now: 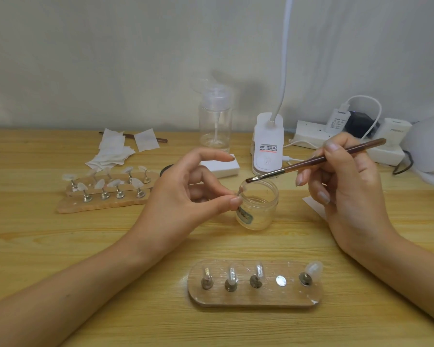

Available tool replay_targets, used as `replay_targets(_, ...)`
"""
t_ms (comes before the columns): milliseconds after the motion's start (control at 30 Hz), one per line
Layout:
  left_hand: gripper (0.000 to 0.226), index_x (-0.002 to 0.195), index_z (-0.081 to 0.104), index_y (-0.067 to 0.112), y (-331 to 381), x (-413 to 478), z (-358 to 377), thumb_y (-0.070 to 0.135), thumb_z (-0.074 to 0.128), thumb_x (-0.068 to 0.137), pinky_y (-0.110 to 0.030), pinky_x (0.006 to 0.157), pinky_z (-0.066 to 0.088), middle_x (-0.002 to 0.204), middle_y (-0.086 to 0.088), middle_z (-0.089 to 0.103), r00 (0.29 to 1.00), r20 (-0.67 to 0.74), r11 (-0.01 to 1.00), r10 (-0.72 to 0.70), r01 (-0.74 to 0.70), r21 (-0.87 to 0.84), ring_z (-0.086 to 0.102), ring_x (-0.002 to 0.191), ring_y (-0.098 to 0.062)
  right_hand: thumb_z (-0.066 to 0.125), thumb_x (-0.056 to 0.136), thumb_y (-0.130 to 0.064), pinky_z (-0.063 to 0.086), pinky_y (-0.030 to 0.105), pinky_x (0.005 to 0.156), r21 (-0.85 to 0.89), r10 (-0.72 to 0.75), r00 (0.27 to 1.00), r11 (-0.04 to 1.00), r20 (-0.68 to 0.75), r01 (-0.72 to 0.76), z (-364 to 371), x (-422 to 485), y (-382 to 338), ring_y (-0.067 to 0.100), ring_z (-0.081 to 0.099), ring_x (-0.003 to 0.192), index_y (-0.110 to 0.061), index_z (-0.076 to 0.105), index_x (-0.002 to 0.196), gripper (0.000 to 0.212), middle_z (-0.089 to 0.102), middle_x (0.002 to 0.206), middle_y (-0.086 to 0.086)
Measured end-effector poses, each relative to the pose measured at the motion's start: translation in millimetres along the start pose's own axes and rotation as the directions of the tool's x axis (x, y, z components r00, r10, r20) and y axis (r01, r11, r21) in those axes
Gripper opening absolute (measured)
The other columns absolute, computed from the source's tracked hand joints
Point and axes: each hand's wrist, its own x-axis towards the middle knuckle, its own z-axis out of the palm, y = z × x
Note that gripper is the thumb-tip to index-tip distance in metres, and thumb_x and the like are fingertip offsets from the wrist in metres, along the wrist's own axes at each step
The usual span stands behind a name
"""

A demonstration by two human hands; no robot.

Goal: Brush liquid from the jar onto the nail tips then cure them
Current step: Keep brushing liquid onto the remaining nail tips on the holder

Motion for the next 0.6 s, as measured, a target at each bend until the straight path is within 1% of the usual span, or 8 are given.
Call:
replay_targets(133,0.056,0.118,0.065,0.026,-0.3,0.2,0.5,0.024,0.083,0.065,-0.019,0.071,0.055,0.072,0.003,0.069,1.000,0.000,1.000,-0.004,0.004,-0.014,0.076,0.079,-0.015,0.041,0.101,-0.021,0.020,0.030,0.043,-0.022,-0.032,0.998,0.999,0.051,0.033,1.5,-0.8,0.7,0.012,0.032,0.041,-0.016,0.046,0.080,0.022,0.064,0.062,0.005)
replay_targets(333,0.055,0.117,0.065,0.027,0.3,0.0,0.2,0.026,0.084,0.065,-0.019,0.070,0.055,0.073,0.001,0.069,1.000,-0.001,1.000,-0.009,0.009,-0.025,0.076,0.081,-0.019,0.040,0.104,-0.016,0.022,0.026,0.042,-0.062,-0.014,0.999,0.998,0.040,0.016,-0.8,-0.5,2.0,0.014,0.032,0.042,-0.015,0.047,0.081,0.025,0.064,0.060,0.006)
replay_targets(467,0.055,0.117,0.065,0.026,0.6,-0.2,-0.1,0.022,0.083,0.066,-0.020,0.072,0.056,0.073,0.000,0.069,1.000,-0.001,1.000,-0.006,0.006,-0.020,0.076,0.082,-0.020,0.040,0.104,-0.016,0.020,0.029,0.042,-0.088,0.003,1.000,0.996,0.018,-0.002,-1.1,0.3,2.4,0.013,0.032,0.041,-0.015,0.046,0.081,0.024,0.063,0.059,0.007)
replay_targets(600,0.056,0.118,0.065,0.026,0.3,-0.2,0.1,0.023,0.083,0.065,-0.022,0.074,0.058,0.074,-0.002,0.069,1.000,-0.003,1.000,-0.011,0.011,-0.020,0.076,0.083,-0.022,0.042,0.104,-0.018,0.021,0.027,0.043,-0.034,-0.023,1.000,0.999,-0.010,0.023,-0.8,-0.7,0.4,0.012,0.032,0.041,-0.020,0.050,0.077,0.028,0.063,0.060,0.005)
